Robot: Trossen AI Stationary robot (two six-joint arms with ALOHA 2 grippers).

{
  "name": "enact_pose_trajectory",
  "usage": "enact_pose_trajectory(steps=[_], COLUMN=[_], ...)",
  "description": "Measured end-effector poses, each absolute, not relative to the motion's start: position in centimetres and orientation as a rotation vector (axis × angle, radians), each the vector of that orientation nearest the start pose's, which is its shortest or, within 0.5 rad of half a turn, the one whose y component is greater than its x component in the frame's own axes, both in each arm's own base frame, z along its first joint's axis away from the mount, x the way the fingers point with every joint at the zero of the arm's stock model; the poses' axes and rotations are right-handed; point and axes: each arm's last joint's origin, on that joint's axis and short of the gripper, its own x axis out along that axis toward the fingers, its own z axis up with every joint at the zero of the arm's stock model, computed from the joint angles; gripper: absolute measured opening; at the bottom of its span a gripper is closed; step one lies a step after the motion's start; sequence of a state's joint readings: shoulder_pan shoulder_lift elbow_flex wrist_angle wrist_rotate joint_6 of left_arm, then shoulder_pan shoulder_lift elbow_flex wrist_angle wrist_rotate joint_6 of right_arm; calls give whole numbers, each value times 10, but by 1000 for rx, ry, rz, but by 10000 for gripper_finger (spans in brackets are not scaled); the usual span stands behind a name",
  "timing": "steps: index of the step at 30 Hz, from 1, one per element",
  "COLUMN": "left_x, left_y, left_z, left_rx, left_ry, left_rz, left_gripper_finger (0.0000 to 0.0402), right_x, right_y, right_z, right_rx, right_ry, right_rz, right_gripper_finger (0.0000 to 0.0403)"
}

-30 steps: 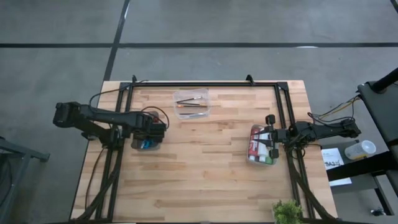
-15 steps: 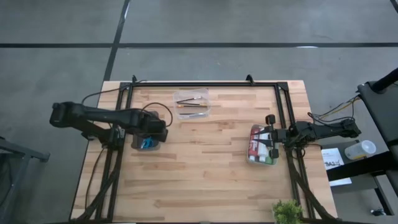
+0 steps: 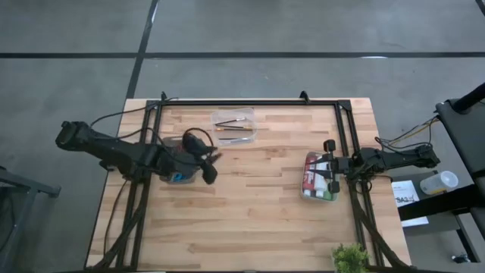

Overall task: Pick & Place Paint Supplies
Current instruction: Return to home position

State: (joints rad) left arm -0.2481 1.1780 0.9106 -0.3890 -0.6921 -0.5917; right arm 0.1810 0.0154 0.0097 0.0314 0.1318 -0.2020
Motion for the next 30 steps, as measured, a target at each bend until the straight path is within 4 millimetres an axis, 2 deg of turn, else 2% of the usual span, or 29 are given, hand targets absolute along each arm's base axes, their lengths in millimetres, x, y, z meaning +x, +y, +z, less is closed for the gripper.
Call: enact_pose_trajectory(steps=[5,9,11,15,20,30], left_x=[254,253,249,234,203,141], left_y=[-44,-36,-31,-23,-22,-15], left_z=[279,266,260,248,230,181], left_rx=[-117,-78,-86,-83,-9,-62], left_ry=[312,260,243,224,140,-85], left_rz=[352,264,225,110,7,-22], left_gripper_finger=[101,25,9,4,2,1], right_x=[97,97,97,97,97,97], right_y=[14,14,14,14,14,14], right_z=[169,169,169,169,169,169], right_rx=[-198,-198,-198,-198,-198,-198], right_ry=[-30,-30,-30,-30,-30,-30], right_rz=[46,46,47,46,45,46], right_gripper_finger=[91,91,91,91,91,91])
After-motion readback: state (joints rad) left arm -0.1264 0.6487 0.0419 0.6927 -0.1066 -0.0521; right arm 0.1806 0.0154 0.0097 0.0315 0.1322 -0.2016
